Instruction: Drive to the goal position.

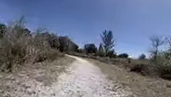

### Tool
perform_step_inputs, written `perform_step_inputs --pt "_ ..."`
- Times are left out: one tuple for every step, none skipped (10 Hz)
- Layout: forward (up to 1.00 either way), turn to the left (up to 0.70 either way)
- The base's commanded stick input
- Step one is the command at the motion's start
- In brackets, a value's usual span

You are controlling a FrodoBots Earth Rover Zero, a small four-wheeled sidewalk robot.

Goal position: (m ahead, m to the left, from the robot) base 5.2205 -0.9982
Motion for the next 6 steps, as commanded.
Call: perform_step_inputs --pt "0.7 -0.35" --pt "0.7 -0.21" --pt "0.7 0.0" --pt "0.7 0.0" --pt "0.7 0.0" --pt "0.7 0.0"
